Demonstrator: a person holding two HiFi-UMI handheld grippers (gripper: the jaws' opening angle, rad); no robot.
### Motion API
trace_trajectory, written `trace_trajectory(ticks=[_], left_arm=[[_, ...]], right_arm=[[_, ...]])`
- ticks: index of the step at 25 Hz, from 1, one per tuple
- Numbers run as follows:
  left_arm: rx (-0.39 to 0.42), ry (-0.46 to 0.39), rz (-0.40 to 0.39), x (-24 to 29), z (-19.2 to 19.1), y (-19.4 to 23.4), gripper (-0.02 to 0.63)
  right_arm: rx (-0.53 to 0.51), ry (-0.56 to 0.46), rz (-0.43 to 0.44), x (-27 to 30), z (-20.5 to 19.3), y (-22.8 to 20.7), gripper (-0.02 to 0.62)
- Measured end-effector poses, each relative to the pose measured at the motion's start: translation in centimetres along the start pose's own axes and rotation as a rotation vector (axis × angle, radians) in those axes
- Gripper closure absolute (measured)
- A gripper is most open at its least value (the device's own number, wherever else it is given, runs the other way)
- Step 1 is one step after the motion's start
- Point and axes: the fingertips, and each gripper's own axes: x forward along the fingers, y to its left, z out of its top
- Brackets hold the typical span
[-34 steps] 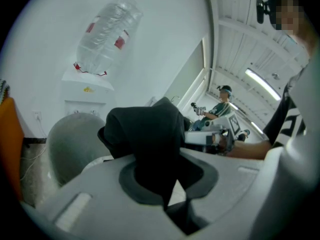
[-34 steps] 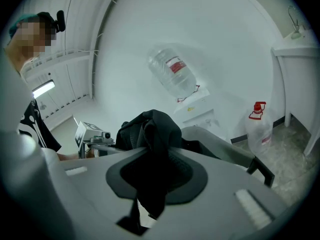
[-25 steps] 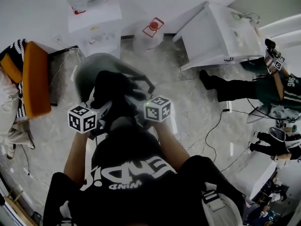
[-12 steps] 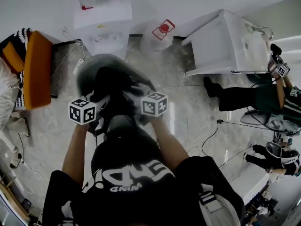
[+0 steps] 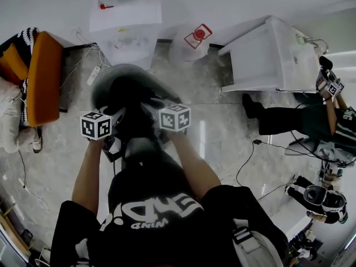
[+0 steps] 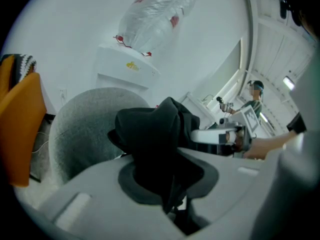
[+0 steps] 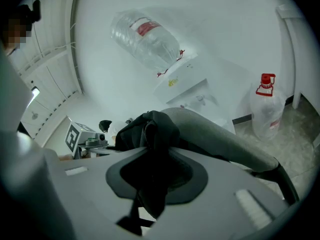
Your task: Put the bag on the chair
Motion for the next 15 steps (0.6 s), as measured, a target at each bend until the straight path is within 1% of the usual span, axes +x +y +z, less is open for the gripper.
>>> trace_trajectory(ticks=[7, 15], left_arm=[[-0.03, 0.013, 0.015, 1.2, -0.1, 2.4, 0.54], [-0.031, 0.0, 0.056, 1.3, -0.8, 2.9, 0.52]], right_arm=[[0.021, 0.013, -0.03, 2.2, 0.1, -1.7, 0.526], [0.023, 0.01, -0.051, 2.5, -0.6, -2.3, 0.525]])
